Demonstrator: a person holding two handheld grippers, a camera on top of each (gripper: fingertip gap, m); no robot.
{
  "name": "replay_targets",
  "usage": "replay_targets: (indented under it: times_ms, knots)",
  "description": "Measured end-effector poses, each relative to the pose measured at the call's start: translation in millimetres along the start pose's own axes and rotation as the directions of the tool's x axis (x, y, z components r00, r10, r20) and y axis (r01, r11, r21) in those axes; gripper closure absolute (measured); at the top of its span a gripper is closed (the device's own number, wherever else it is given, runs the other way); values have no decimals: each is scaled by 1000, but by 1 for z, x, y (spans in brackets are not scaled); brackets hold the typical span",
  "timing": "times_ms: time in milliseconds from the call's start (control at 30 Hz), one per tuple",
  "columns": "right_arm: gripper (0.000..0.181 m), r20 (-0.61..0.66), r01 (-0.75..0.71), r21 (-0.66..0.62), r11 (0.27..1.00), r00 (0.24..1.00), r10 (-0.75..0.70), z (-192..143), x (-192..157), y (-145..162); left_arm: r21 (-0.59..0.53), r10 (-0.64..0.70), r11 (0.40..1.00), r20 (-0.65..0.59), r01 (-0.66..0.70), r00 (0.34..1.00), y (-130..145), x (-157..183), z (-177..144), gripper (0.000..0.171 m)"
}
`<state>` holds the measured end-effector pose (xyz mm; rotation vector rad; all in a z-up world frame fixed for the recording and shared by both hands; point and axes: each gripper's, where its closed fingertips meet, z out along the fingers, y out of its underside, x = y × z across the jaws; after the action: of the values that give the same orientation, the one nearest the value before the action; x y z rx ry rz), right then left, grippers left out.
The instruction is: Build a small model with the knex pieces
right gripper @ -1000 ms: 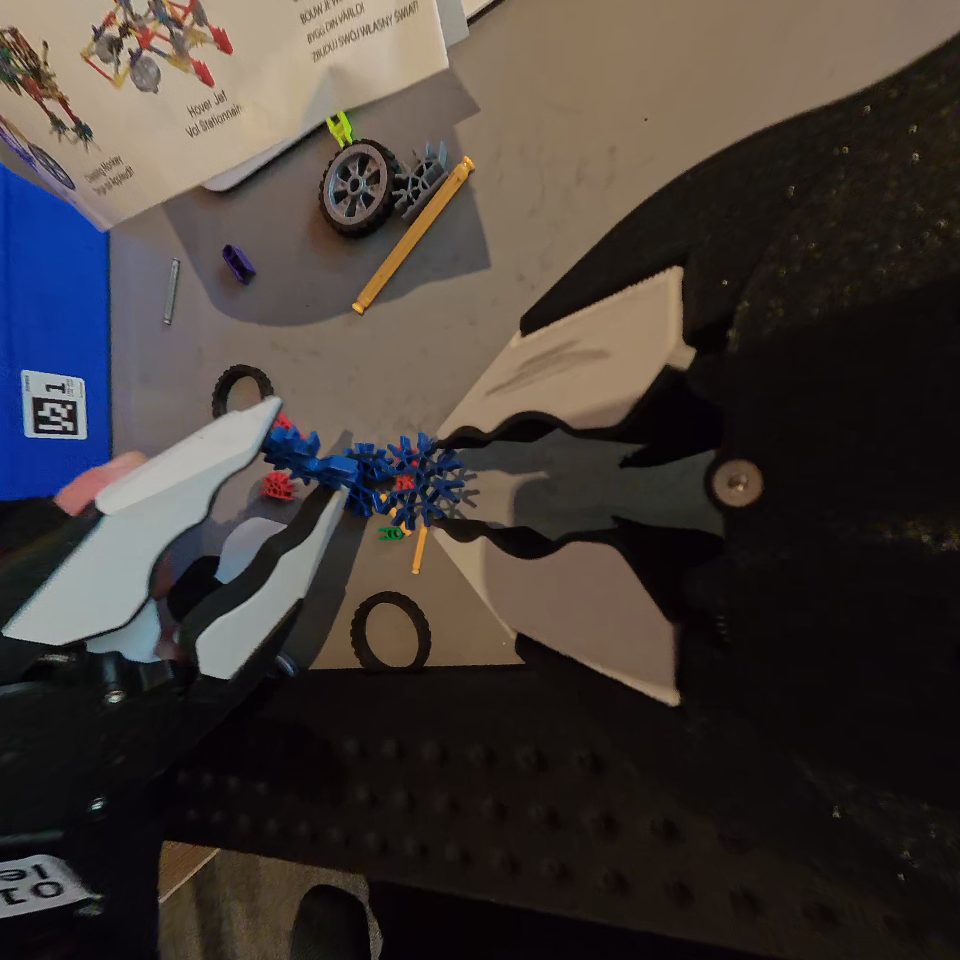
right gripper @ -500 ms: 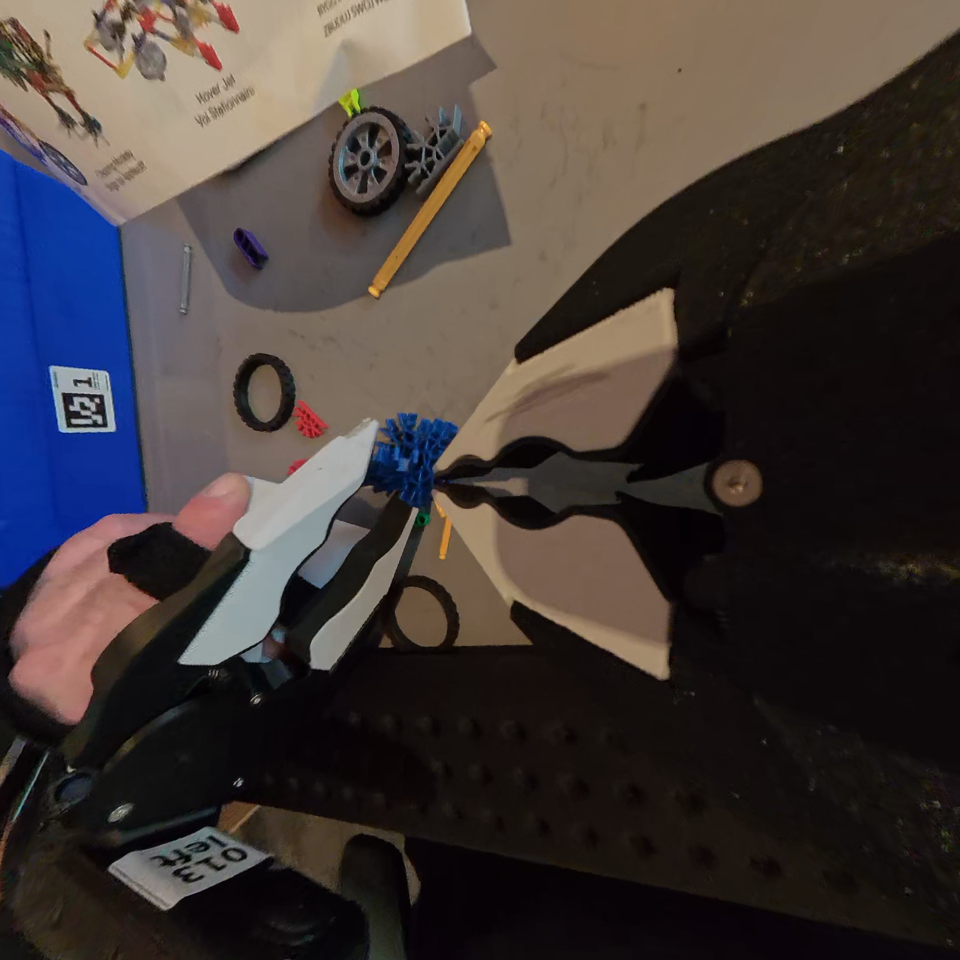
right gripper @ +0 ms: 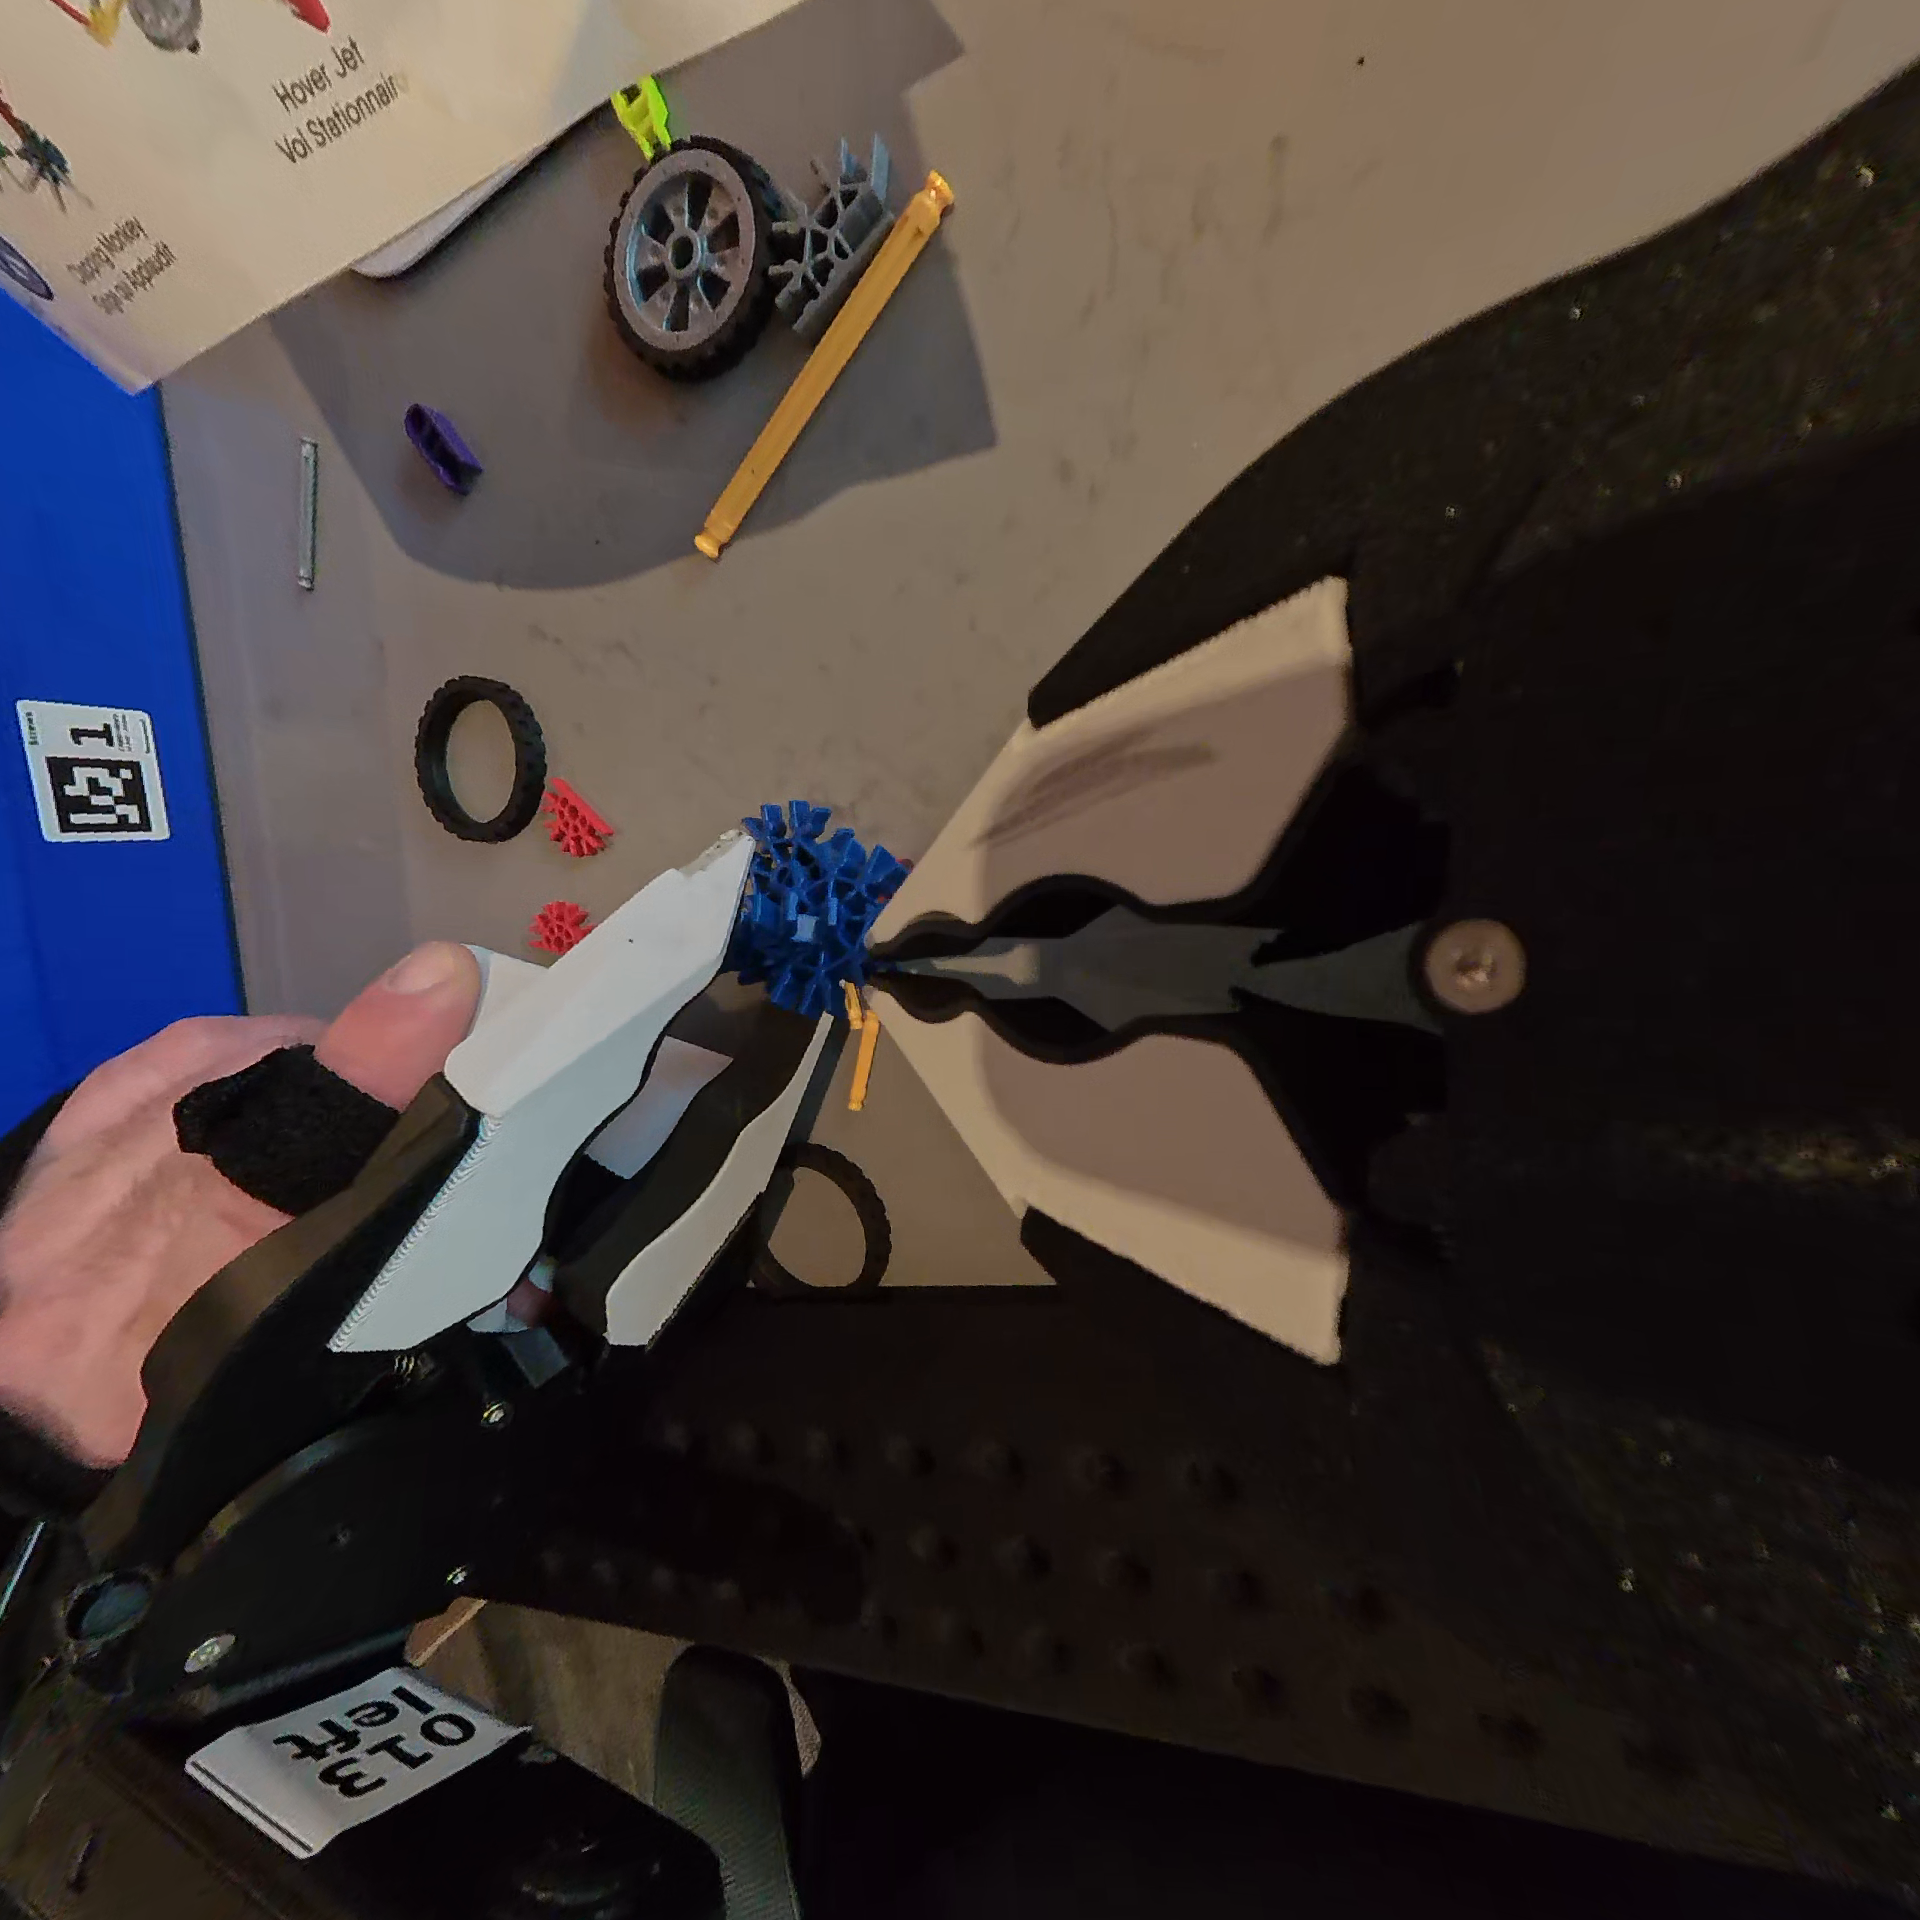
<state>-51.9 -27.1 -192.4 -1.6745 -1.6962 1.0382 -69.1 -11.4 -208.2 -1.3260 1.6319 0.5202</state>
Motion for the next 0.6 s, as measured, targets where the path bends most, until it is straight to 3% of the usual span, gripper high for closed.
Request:
replay_targets:
  times_ms: [300,333,600]
  knots:
    - [177,22,-14,18,1000,1000,13,-2,-1,0,2,16,1000,13,-16,1000,-1,0,0,134]
    - [161,26,-20,23,1000,999,19,-2,-1,0,1,18,1000,16,-18,1000,-1,-1,0,134]
    - [152,2,-18,30,999,1000,18,-3,3,-1,1,30,1000,64,-30,997,-3,-8,-2,134]
